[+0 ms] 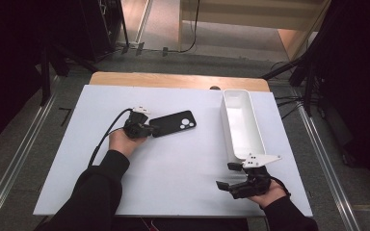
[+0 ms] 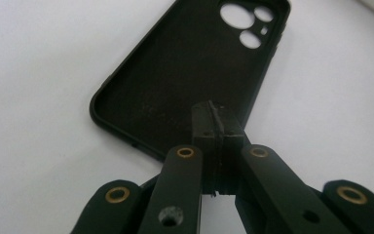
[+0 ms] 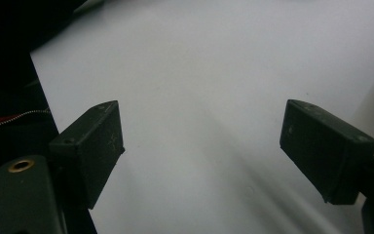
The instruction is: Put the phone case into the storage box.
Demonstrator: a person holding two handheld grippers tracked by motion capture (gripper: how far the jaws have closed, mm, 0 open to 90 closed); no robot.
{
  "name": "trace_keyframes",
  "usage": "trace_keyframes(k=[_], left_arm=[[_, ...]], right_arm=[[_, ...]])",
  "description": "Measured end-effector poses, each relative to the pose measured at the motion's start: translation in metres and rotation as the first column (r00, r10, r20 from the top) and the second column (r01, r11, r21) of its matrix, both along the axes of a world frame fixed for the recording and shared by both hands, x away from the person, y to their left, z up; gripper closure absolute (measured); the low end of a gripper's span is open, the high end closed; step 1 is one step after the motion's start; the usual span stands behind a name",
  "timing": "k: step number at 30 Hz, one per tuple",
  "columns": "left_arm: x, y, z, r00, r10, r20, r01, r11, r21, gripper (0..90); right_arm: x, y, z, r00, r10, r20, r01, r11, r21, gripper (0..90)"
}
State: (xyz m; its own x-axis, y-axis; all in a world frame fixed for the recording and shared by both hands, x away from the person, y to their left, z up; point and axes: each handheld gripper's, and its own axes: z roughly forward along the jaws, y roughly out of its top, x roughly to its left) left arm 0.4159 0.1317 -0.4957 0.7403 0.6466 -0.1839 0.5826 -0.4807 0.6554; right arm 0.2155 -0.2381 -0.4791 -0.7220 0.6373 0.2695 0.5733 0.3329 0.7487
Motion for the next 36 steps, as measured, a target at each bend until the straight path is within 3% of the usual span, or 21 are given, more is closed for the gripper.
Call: trace_keyframes(k=[6, 19, 36], left_arm=[[-0.001, 0.002, -0.004, 0.9999, -0.003, -0.011, 0.003, 0.9999, -0.014, 89.0], [-0.009, 0.009, -0.001, 0.9989, -0.026, -0.038, 0.026, 0.9997, 0.005, 88.9], [-0.037, 0.034, 0.002, 0.9968, -0.015, -0.078, 0.016, 0.9998, 0.013, 88.9]], right_arm=[[0.000, 0.000, 0.000, 1.0000, 0.002, 0.005, -0.002, 1.000, 0.000, 14.4], [-0.001, 0.000, 0.000, 1.0000, 0.004, 0.006, -0.004, 1.000, -0.004, 14.4], [-0.001, -0.001, 0.000, 1.0000, -0.005, 0.007, 0.005, 1.000, 0.002, 14.4]])
